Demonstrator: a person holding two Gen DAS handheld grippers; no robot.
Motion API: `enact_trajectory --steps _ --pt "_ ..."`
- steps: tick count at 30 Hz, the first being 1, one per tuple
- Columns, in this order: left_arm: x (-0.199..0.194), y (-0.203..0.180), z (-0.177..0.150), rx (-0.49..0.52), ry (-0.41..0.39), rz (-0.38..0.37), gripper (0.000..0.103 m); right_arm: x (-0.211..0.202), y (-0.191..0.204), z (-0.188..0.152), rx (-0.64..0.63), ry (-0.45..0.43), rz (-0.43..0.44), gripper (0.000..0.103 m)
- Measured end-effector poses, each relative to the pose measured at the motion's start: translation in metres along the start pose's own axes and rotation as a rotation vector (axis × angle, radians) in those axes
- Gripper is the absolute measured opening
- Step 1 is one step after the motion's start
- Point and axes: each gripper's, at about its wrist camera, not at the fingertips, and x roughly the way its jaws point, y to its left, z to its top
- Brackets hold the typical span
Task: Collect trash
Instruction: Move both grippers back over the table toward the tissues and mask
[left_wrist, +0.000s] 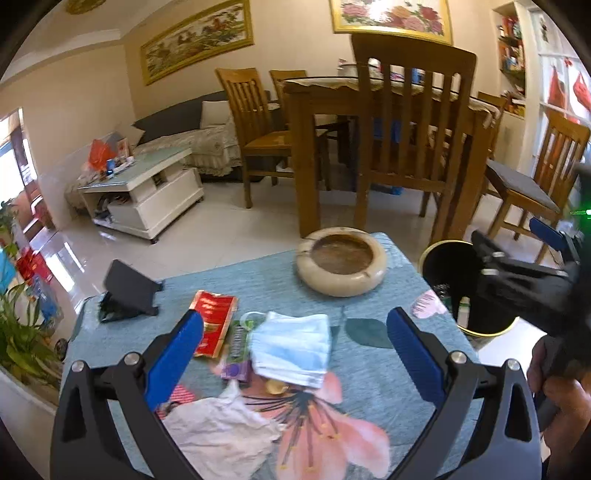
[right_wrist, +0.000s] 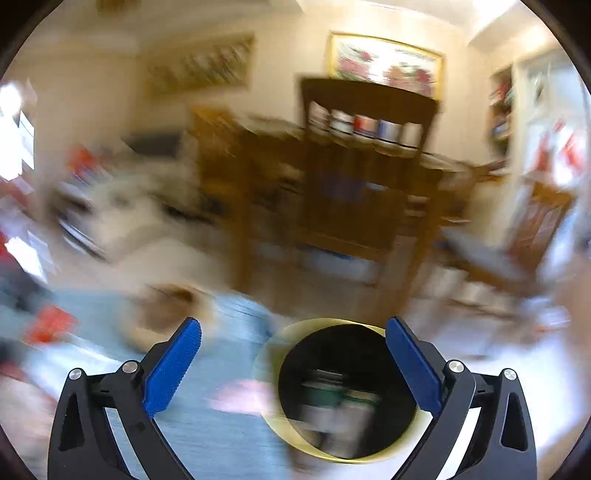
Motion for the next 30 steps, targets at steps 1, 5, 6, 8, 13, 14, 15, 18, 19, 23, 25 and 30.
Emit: enact_trajectory --steps 1,5,6,8,13,14,15,18,19,23,25,30 --pt "-0.001 0.006 -0.001 -0.010 -0.004 0.014 0.100 -0.004 -0.001 0.000 0.044 -0.008 0.100 0.100" --pt "-0.009 0.029 -0.005 -0.062 -0.018 0.050 0.100 0.011 0.025 -0.009 -0.015 0.159 0.236 0.099" --pt "-0.010 0.033 -0.006 -0.070 -0.019 0.054 0.100 0.010 0.034 -0.012 -0.051 0.166 0.246 0.099" --pt "-0.011 0.043 -0.008 -0.093 -0.016 0.063 0.100 0.005 0.049 -0.015 -0.102 0.157 0.251 0.100" --pt "-0.012 0.064 -0.015 -0.132 -0.011 0.080 0.100 -0.017 0.085 -0.018 -0.191 0.092 0.203 0.100" --pt "-0.012 0.067 -0.016 -0.136 -0.011 0.084 0.100 -0.016 0.091 -0.021 -0.207 0.103 0.196 0.100" --pt "-0.013 0.070 -0.018 -0.139 -0.011 0.087 0.100 -0.015 0.094 -0.023 -0.218 0.115 0.191 0.100" --pt "-0.016 0.077 -0.021 -0.148 -0.013 0.100 0.100 -0.008 0.102 -0.028 -0.246 0.133 0.211 0.100" --pt "-0.017 0.080 -0.022 -0.149 -0.014 0.105 0.100 -0.008 0.104 -0.029 -0.252 0.133 0.202 0.100" --pt "-0.023 0.087 -0.026 -0.154 -0.027 0.163 0.100 -0.009 0.107 -0.031 -0.242 0.135 0.194 0.100" --pt "-0.026 0.093 -0.026 -0.169 -0.024 0.187 0.100 -0.009 0.107 -0.032 -0.240 0.137 0.188 0.100" --pt "-0.037 0.103 -0.026 -0.201 -0.038 0.198 0.100 -0.012 0.110 -0.034 -0.238 0.120 0.184 0.100"
